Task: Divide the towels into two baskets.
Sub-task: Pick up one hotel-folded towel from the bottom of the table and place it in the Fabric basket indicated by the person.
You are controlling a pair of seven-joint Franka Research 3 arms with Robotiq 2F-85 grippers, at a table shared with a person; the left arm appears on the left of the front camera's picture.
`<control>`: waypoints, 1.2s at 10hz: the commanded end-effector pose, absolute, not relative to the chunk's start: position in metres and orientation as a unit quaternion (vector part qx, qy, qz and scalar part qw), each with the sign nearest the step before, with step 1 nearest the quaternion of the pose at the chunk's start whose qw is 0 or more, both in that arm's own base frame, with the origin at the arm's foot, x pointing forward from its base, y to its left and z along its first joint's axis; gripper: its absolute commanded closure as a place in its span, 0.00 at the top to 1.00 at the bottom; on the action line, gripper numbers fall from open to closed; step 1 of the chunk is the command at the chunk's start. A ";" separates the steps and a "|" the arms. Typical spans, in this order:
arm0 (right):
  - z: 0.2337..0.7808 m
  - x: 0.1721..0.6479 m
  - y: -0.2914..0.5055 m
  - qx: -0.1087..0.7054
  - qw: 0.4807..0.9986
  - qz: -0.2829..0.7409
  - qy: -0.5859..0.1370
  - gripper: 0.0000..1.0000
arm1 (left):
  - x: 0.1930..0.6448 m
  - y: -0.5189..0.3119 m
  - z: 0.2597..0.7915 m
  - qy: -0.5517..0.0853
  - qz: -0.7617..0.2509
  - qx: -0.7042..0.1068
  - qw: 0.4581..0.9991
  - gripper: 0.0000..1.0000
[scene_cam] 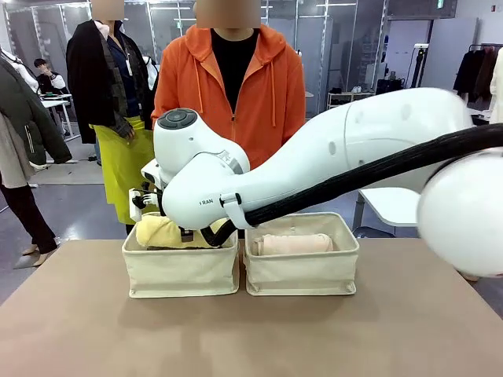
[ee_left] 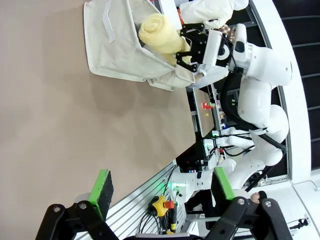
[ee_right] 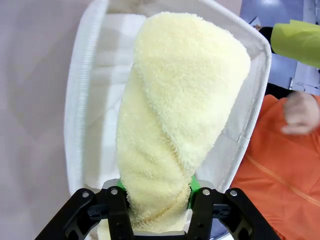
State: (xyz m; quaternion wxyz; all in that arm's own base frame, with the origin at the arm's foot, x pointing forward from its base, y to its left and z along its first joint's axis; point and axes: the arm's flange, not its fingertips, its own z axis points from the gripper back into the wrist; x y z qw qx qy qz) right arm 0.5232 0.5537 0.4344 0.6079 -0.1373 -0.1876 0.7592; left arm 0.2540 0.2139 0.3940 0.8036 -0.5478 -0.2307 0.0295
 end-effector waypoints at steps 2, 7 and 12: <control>0.438 0.549 0.570 -0.129 0.615 0.760 -0.163 0.42 | 0.250 0.215 0.398 -0.230 0.027 -0.551 0.802 1.00; 0.436 0.544 0.567 -0.132 0.616 0.761 -0.152 1.00 | 0.250 0.215 0.398 -0.230 0.027 -0.551 0.802 1.00; 0.435 0.544 0.562 -0.129 0.620 0.756 -0.165 1.00 | 0.250 0.215 0.398 -0.230 0.027 -0.551 0.802 1.00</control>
